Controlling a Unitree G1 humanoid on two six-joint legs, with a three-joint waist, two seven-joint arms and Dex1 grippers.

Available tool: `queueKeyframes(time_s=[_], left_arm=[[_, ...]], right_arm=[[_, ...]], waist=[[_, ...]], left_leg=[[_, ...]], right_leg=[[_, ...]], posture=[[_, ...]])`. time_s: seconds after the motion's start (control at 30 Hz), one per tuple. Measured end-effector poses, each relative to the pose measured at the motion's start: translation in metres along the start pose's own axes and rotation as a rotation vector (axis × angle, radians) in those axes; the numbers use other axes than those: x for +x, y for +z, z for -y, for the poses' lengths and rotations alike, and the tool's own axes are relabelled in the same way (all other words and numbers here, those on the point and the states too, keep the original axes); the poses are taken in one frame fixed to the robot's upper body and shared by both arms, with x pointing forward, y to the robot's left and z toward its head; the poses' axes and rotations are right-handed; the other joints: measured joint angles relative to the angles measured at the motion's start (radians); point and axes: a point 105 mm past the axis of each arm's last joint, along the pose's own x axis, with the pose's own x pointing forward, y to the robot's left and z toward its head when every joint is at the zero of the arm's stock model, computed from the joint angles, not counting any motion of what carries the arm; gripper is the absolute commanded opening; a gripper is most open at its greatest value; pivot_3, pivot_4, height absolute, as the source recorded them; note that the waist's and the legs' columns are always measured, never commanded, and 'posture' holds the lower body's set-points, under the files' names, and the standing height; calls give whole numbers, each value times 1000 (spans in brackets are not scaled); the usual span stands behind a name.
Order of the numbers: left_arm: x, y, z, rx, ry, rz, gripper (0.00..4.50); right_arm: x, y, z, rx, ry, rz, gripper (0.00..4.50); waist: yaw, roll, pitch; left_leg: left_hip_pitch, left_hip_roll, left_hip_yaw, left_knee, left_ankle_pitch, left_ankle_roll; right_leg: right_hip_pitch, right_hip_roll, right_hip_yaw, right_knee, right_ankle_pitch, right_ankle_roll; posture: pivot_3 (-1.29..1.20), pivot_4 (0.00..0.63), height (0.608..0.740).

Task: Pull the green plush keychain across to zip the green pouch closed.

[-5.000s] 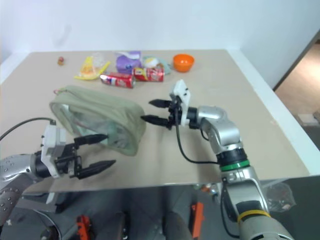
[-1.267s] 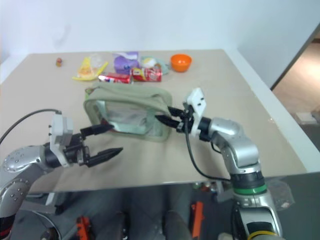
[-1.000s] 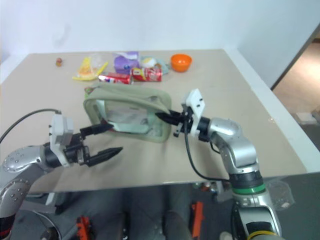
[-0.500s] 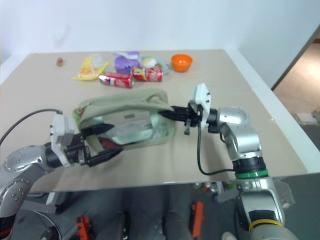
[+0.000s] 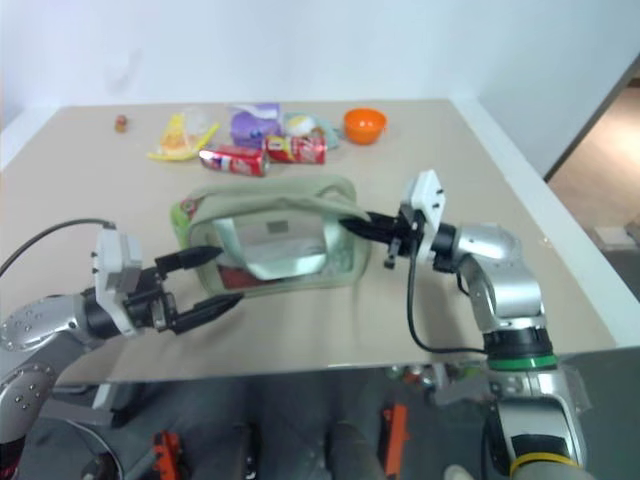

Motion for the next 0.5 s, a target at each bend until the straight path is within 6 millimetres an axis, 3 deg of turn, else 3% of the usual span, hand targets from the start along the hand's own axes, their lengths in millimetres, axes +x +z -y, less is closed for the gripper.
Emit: queueKeyframes(time_s=[0.2, 0.3, 0.5], left_arm=[[3, 6, -5, -4, 36, 31, 4500], [-5, 17, -14, -60, 106, 102, 4500], [-52, 30, -32, -186, 325, 195, 4500]], right_arm=[[0, 0, -6, -4, -3, -3, 80], [1, -2, -9, 2, -7, -7, 80], [0, -6, -12, 11, -3, -15, 80]], waist=[[0, 0, 0], [-3, 0, 0], [-3, 0, 0]], left_leg=[[0, 0, 0, 0, 0, 0], [0, 1, 0, 0, 0, 0], [1, 1, 0, 0, 0, 0]], right_leg=[[0, 0, 0, 0, 0, 0], [0, 0, 0, 0, 0, 0], [0, 1, 0, 0, 0, -1]], posture=[[0, 150, 740], [0, 150, 740], [0, 150, 740]])
